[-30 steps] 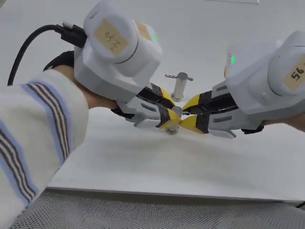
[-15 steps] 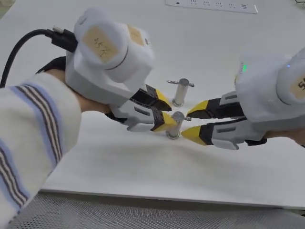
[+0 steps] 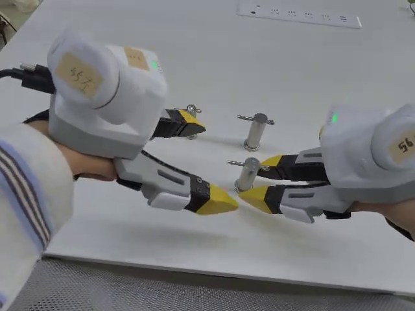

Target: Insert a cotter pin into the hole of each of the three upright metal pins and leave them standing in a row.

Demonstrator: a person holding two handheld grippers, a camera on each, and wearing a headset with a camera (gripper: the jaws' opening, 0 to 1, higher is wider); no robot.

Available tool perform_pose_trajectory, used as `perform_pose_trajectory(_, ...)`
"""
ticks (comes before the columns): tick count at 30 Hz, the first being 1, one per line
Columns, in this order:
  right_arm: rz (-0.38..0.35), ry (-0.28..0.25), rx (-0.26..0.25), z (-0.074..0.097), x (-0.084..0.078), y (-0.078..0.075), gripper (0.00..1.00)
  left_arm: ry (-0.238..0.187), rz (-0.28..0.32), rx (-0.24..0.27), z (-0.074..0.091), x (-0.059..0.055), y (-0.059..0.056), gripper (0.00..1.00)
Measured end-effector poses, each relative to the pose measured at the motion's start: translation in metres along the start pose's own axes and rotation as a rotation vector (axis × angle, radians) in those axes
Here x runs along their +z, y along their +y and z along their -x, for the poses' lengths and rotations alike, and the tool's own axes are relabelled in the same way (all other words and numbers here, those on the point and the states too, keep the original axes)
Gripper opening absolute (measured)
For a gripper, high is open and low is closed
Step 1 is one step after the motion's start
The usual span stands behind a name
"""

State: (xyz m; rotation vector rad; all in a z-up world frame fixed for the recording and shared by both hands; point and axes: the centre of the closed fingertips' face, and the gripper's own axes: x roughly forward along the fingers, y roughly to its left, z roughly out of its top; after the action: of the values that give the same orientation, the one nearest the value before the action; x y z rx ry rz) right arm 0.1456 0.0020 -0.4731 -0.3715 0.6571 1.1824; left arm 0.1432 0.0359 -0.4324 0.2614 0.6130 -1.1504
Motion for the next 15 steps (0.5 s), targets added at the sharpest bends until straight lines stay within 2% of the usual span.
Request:
perform_pose_trajectory(5,-0.026,-0.010,-0.001,-0.006,-0.002,-0.001,0.20,-0.003,0.028,0.012,0.004,-0.010,-0.005,0.98)
perform_pose_trajectory(9,-0.097,-0.044,0.001,-0.011,0.000,-0.002,0.19,-0.014,0.046,0.007,0.005,-0.011,-0.011,0.99)
perform_pose_trajectory(15,-0.132,-0.071,-0.014,-0.016,0.003,-0.004,0.16,-0.004,0.067,0.008,0.006,-0.014,-0.017,0.99)
